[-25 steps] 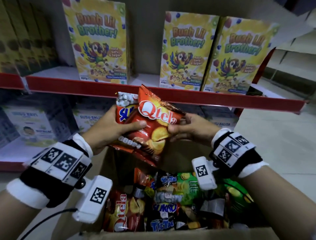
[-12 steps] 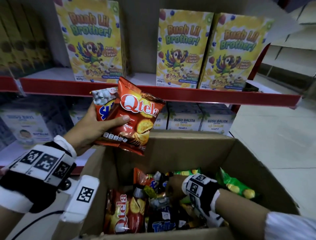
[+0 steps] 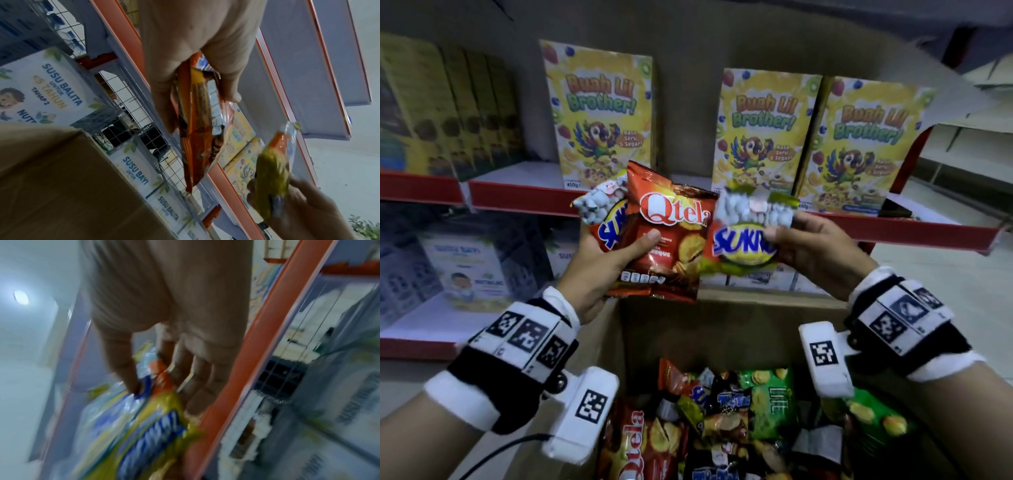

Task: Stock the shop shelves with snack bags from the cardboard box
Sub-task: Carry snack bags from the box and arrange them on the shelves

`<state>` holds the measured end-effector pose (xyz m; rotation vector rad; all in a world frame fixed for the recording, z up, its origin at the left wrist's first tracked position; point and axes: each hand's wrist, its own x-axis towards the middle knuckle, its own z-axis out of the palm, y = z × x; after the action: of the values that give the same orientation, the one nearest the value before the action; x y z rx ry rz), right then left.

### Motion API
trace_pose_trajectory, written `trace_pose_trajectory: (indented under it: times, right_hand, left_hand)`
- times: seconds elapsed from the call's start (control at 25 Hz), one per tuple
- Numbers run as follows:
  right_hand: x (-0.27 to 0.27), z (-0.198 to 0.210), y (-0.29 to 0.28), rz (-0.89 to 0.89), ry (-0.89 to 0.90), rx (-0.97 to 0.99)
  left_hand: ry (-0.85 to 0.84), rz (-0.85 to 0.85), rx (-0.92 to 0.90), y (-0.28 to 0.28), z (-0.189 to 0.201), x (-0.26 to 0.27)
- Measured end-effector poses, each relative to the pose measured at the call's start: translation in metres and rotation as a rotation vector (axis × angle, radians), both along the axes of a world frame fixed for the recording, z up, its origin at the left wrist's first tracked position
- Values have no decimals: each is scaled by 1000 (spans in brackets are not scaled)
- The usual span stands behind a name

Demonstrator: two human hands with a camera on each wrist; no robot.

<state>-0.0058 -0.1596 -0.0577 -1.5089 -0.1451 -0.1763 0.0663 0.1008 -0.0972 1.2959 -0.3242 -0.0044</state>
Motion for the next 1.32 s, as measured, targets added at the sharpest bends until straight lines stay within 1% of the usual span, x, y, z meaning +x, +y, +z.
trace_pose_trajectory:
  times: [0.04, 0.12, 0.2, 0.28, 0.32, 0.44, 0.52, 0.64, 0.76, 0.88, 1.0, 1.08, 1.16, 1.24, 1.32]
  right_hand:
    - [0, 4, 5, 0, -21, 78]
    - [3, 5, 22, -39, -33, 155]
    - [8, 0, 37, -123, -6, 162]
    - [10, -4, 47, -226, -3, 124]
    - [10, -5, 48, -235, -15, 116]
    - [6, -5, 47, -166, -37, 61]
    - [3, -6, 48, -161, -74, 37]
    - [4, -5, 42, -182, -79, 154]
    - [4, -6, 40, -114, -50, 254]
    - [1, -10, 43, -30, -39, 222]
    - [-1, -10, 44, -17, -70, 157]
    - [-3, -12, 44, 32, -72, 164]
    - [-4, -14, 46, 80, -55, 157]
    - [-4, -12, 44, 52, -73, 140]
    - [-3, -5, 37, -22, -109, 175]
  left_hand:
    - [-4, -20, 4, -4, 0, -2]
    - [-17, -53, 2, -12, -1, -7]
    - [-43, -66, -7, -18, -2, -11]
    - [-71, -56, 5, -22, -3, -15]
    - [-81, -55, 19, -23, -4, -17]
    - [-98, -50, 26, -23, -6, -19]
    - [-105, -36, 3, -24, -4, -21]
    - [-87, -18, -40, -26, -1, -23]
    - [-45, -75, -74, -28, 1, -25]
    - [4, -151, -55, -29, 4, -26]
    - [40, -110, -73, -28, 3, -20]
    - [19, -74, -95, -28, 3, -20]
    - [-11, -84, -103, -29, 2, -21]
    - [-5, -98, -85, -28, 2, -21]
    - [48, -42, -50, -25, 4, -17]
